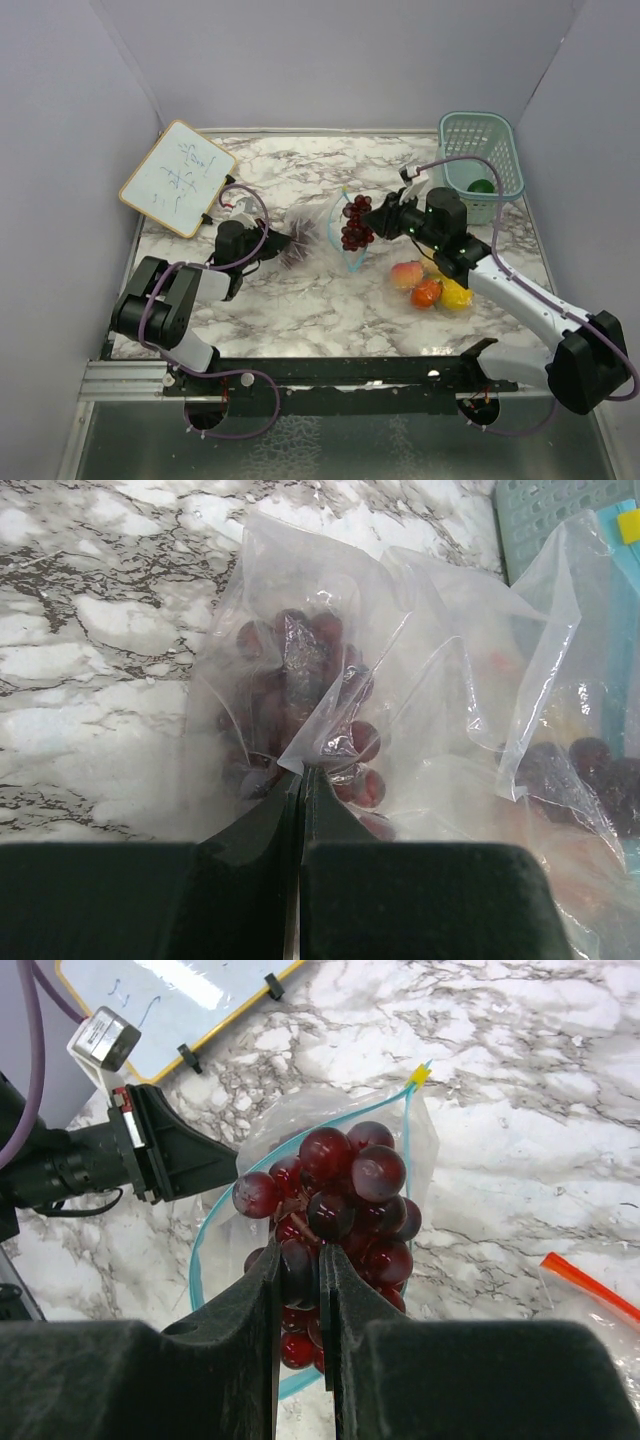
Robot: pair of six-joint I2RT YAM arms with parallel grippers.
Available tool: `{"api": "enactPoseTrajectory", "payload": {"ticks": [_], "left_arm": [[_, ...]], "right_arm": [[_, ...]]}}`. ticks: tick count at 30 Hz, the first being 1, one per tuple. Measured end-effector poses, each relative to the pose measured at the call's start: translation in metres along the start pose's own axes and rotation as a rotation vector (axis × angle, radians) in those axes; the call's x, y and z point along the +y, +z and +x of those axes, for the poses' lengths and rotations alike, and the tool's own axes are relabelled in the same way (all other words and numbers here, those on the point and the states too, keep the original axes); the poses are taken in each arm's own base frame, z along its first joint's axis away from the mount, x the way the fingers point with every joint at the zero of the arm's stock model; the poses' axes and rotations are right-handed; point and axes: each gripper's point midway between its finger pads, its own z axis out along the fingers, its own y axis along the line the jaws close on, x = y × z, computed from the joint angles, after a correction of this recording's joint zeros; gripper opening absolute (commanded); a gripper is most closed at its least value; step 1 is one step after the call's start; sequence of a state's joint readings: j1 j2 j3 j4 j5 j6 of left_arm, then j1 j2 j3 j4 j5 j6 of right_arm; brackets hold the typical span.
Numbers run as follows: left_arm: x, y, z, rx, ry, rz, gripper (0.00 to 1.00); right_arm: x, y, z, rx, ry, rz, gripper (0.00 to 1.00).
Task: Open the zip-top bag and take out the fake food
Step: Pick up the fake fruit from the zipper food storage bag, then place the fake fruit in the bin.
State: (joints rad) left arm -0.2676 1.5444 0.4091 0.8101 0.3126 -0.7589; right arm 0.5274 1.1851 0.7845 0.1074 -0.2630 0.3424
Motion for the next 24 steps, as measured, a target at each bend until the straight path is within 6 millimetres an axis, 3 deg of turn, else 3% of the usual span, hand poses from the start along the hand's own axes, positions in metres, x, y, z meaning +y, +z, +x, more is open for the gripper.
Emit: {"api": "enactPoseTrajectory", "payload": {"ticks": [6,9,13,18,21,24], "left_arm": [[0.002,0.003,0.0,-0.005,-0.012,0.002,0.0],[0.002,0.003,0.0,-0.007,-0.013,0.004,0.0],[0.001,0.003,0.0,-0.003,-0.016,0.009,0.0],[-0.002,0.003,0.0,-0.004,-0.02,0.021,0.0],[-0.005,0.002,-0.001,-0.01,-0.028,0.039,0.0],[-0.007,0.002,0.002,-0.007,-0.041,0.055,0.0]], "right_arm": [[-0.019,-0.007,-0.019,-0.025,0.007,0.114,0.14],[-0.027,-0.013,-0.044,-0.076,-0.006,0.169,0.13],[-0.04,-0.026,-0.094,-0.181,-0.045,0.238,0.14],[-0.079,-0.043,-0.155,-0.285,-0.081,0.375,0.13],[-0.113,-0.05,-0.173,-0.31,-0.062,0.46,0.13],[-0.147,-0.054,-0.177,-0.315,-0.029,0.552,0.13]]}}
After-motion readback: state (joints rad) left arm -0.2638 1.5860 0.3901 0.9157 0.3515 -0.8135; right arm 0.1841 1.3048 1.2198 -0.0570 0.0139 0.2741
